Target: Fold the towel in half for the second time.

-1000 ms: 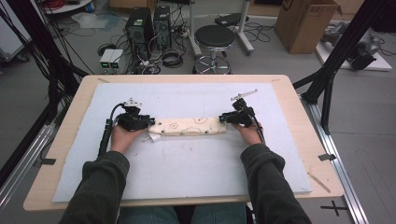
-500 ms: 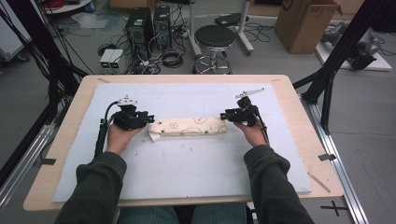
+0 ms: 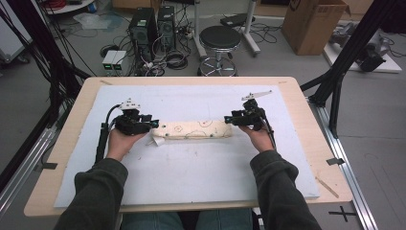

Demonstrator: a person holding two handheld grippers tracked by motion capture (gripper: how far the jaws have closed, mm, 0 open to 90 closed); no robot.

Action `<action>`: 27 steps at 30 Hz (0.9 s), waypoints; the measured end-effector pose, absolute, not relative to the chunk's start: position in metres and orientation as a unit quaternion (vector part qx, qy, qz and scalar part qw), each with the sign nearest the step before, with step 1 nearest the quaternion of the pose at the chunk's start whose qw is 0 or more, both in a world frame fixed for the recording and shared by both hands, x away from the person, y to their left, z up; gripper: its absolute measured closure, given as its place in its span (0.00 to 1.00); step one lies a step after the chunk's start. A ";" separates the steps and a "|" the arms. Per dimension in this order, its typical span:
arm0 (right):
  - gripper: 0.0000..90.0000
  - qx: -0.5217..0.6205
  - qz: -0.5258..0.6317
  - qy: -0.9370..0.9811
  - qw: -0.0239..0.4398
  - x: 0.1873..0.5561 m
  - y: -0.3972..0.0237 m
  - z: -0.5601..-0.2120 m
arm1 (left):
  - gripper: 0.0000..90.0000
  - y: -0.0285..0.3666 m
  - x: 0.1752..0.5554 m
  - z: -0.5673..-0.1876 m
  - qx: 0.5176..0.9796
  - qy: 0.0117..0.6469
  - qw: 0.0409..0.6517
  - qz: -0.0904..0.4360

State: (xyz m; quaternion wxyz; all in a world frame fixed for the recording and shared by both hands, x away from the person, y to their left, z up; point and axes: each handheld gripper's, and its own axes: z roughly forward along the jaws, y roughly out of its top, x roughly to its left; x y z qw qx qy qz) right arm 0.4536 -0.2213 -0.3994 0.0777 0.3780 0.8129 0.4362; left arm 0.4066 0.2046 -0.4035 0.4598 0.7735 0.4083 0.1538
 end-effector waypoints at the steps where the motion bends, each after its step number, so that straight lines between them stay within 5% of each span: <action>1: 0.50 0.378 0.437 0.812 0.077 0.454 -0.221 -0.399 | 0.60 0.205 0.406 -0.403 0.774 0.409 0.458 0.153; 27: 0.24 0.377 0.446 0.808 0.077 0.443 -0.219 -0.391 | 0.45 0.206 0.392 -0.390 0.776 0.387 0.477 0.146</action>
